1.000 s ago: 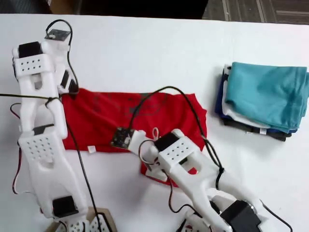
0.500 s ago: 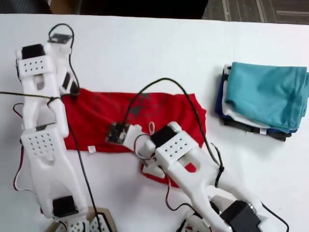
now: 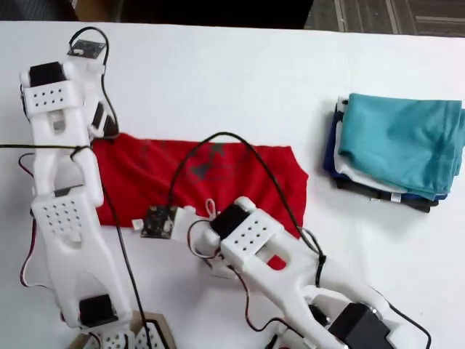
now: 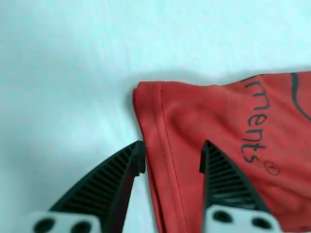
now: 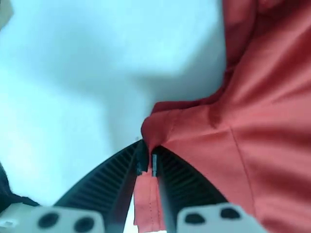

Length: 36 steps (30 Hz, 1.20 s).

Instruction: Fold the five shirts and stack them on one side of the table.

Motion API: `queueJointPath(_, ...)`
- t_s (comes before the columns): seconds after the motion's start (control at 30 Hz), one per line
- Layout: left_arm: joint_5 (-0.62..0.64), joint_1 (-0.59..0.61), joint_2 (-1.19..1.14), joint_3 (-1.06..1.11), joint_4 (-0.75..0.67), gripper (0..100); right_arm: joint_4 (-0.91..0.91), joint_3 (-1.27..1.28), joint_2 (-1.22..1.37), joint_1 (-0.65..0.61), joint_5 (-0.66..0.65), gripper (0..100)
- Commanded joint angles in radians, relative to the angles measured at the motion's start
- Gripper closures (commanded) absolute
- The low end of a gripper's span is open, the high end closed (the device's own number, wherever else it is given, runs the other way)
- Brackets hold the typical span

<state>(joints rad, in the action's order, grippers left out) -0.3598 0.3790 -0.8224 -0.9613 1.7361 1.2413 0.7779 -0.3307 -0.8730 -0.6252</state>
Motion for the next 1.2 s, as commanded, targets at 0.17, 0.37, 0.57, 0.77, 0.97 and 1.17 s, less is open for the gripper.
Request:
queueJointPath(0.17,-0.015,-0.006,0.106,-0.053,0.052,79,0.136,-0.04,-0.074,0.047,-0.003,79.9)
queueJointPath(0.37,-0.023,-0.023,0.365,0.205,0.037,79,0.139,0.054,-0.165,0.031,-0.005,80.8)
queueJointPath(0.57,-0.02,-0.038,0.52,0.561,-0.152,79,-0.027,0.212,-0.165,0.038,0.003,77.4)
queueJointPath(0.77,-0.017,-0.043,0.545,0.823,-0.339,79,-0.091,0.278,-0.151,0.038,-0.003,72.4)
queueJointPath(0.97,-0.015,-0.043,0.543,0.947,-0.453,79,-0.206,0.275,0.076,0.054,-0.005,73.8)
queueJointPath(1.17,-0.015,-0.041,0.542,1.03,-0.557,79,-0.171,0.124,0.243,0.13,-0.005,73.9)
